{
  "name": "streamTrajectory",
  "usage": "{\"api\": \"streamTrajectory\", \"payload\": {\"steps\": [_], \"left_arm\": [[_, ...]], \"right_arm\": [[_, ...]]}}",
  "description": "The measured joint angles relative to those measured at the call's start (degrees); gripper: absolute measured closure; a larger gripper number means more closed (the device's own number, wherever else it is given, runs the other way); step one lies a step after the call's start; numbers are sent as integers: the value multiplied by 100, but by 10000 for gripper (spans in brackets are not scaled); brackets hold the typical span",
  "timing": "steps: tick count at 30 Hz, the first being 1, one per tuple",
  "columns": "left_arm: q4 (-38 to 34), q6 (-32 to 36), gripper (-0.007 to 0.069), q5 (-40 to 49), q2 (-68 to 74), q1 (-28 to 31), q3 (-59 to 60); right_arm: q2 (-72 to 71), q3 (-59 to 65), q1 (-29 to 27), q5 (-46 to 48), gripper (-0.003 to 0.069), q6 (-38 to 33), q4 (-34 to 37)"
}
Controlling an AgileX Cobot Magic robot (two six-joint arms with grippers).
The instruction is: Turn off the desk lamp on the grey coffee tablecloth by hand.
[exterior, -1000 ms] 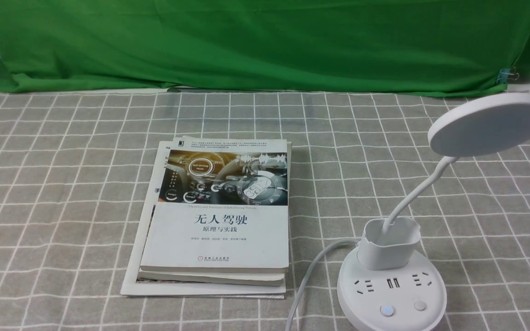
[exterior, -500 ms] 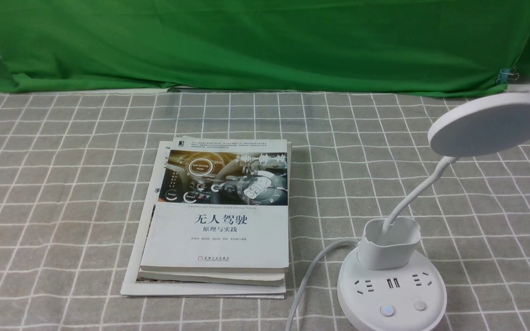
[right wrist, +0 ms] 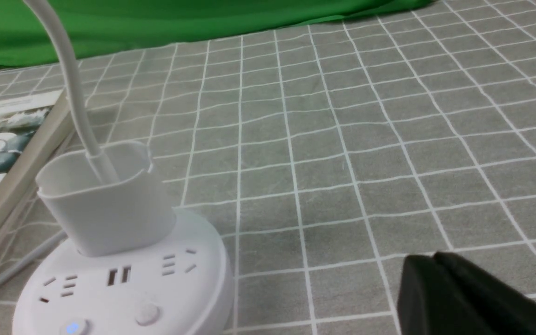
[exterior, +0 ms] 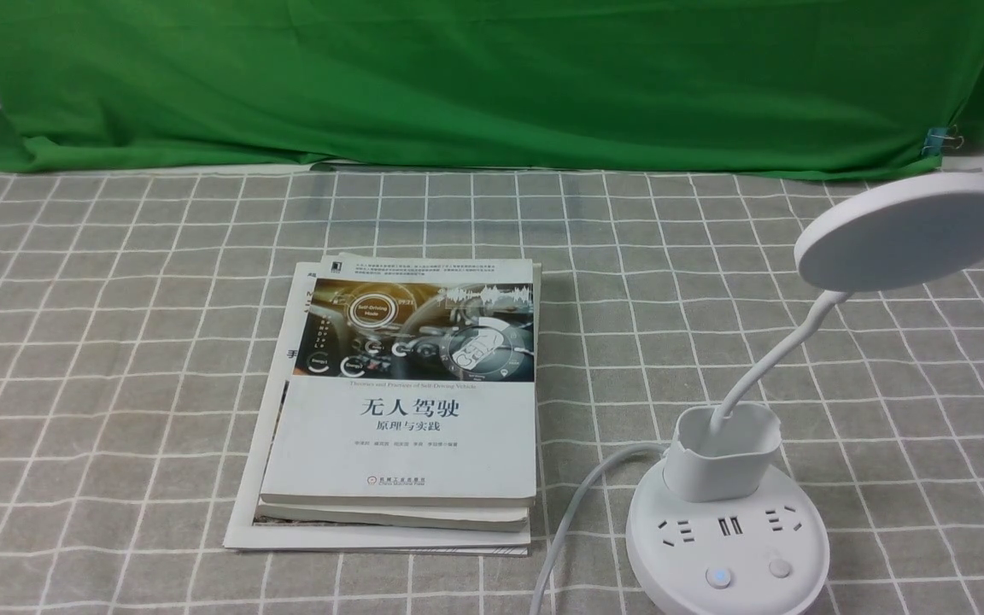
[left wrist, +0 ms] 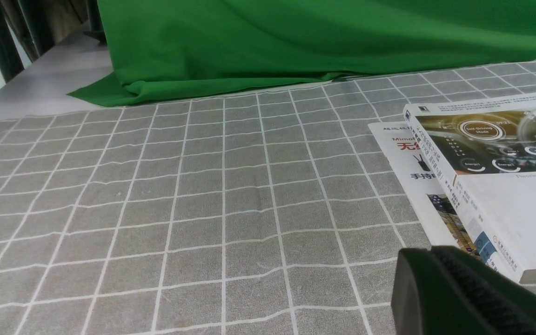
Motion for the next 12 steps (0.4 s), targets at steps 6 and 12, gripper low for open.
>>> {"api": "streamTrajectory", "payload": {"steps": [6,12], "left_arm": [[0,0,624,0,0,0,0],[0,0,624,0,0,0,0]], "right_arm": [[0,0,0,0,589,2,0],[0,0,0,0,568,2,0]]}}
